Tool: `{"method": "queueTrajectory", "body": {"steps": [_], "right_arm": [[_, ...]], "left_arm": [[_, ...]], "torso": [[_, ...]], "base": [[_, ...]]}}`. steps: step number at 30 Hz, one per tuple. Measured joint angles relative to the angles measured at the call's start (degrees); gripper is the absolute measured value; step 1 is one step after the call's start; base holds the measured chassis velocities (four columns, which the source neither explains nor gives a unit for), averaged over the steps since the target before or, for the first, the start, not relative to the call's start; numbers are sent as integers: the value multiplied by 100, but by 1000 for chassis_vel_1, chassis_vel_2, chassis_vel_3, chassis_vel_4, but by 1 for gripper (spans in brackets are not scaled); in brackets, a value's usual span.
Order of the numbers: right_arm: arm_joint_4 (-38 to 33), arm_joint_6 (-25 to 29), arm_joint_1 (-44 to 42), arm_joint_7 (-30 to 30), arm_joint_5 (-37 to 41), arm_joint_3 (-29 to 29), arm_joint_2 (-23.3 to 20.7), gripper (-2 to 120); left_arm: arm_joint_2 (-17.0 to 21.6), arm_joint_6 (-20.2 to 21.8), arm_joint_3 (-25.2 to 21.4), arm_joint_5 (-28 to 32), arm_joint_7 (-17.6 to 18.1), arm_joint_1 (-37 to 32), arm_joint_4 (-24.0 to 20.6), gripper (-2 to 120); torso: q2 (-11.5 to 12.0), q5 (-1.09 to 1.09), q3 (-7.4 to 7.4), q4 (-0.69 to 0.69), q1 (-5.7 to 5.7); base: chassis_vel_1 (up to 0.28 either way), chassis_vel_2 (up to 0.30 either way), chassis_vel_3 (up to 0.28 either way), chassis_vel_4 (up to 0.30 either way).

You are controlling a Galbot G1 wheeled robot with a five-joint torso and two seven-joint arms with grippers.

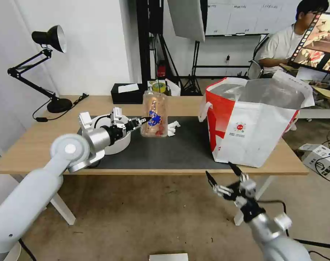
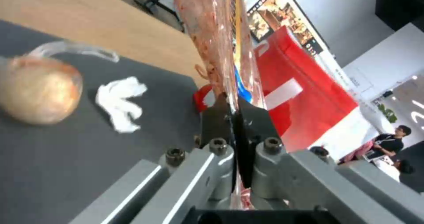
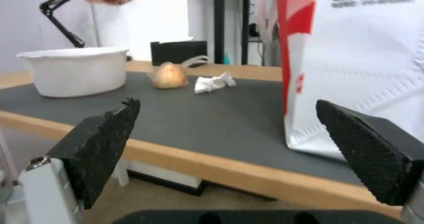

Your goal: Pick up the trash from the table and place it into the takeout bag.

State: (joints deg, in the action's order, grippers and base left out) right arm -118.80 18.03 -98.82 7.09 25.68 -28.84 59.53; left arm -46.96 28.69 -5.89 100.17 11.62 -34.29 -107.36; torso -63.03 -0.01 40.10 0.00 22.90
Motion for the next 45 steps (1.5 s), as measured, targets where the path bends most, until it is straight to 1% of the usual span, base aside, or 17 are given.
{"method": "queueTrajectory", "body": {"steps": [9,11,12,16,19,20,23,24,27,28,30,32,34,39,41,42,45], "right_arm": [[289,332,-249,64,-226,-37,391,100],[336,368,-306,69,-306,-17,517,100],[336,368,-306,69,-306,-17,517,100],[340,383,-337,71,-375,2,624,100],[343,385,-328,69,-454,5,721,100],[343,385,-328,69,-454,5,721,100],[343,372,-327,65,-537,31,795,100],[343,372,-327,65,-537,31,795,100],[387,360,-316,46,-615,105,817,100],[387,360,-316,46,-615,105,817,100],[441,346,-283,-3,-658,187,827,100],[460,338,-271,-19,-667,210,830,100],[494,311,-248,-32,-679,241,832,100],[508,270,-241,-38,-679,256,820,100],[510,242,-234,-55,-675,255,799,100],[510,242,-234,-55,-675,255,799,100],[512,227,-223,-76,-663,243,778,100]], "left_arm": [[-269,-88,782,327,202,1292,379,0],[-530,-122,1112,433,269,1807,605,0],[-530,-122,1112,433,269,1807,605,0],[-909,-163,1484,457,310,2284,921,0],[-1482,-272,1844,447,326,2819,1368,0],[-1482,-272,1844,447,326,2819,1368,0],[-2005,-340,2042,320,340,3241,1856,0],[-2005,-340,2042,320,340,3241,1856,0],[-2536,-604,2181,28,447,3517,2368,0],[-2536,-604,2181,28,447,3517,2368,0],[-2929,-752,2290,-202,608,3669,2667,0],[-3049,-819,2357,-300,642,3725,2762,0],[-3339,-1011,2508,-549,690,3840,3005,0],[-3682,-1216,2744,-1005,694,3985,3319,0],[-3864,-1311,3053,-1546,633,4034,3466,0],[-3864,-1311,3053,-1546,633,4034,3466,0],[-3863,-1353,3446,-2010,477,4018,3409,0]], "torso": [[0,2,1,1,2],[0,2,1,0,1],[0,2,1,0,1],[1,1,1,1,1],[1,2,2,0,2],[1,2,2,0,2],[1,4,1,0,2],[1,4,1,0,2],[1,3,1,2,2],[1,3,1,2,2],[1,3,1,-1,2],[1,4,1,-2,2],[1,3,2,0,2],[1,2,1,0,1],[1,3,1,-1,2],[1,3,1,-1,2],[1,2,1,1,2]], "base": [[0,0,0,0],[0,0,0,0],[0,0,0,0],[0,0,0,0],[0,0,0,0],[0,0,0,0],[0,0,0,0],[0,0,0,0],[0,0,0,0],[0,0,0,0],[0,0,0,0],[0,0,0,0],[0,0,0,0],[0,0,0,0],[0,0,0,0],[0,0,0,0],[0,0,0,0]]}}
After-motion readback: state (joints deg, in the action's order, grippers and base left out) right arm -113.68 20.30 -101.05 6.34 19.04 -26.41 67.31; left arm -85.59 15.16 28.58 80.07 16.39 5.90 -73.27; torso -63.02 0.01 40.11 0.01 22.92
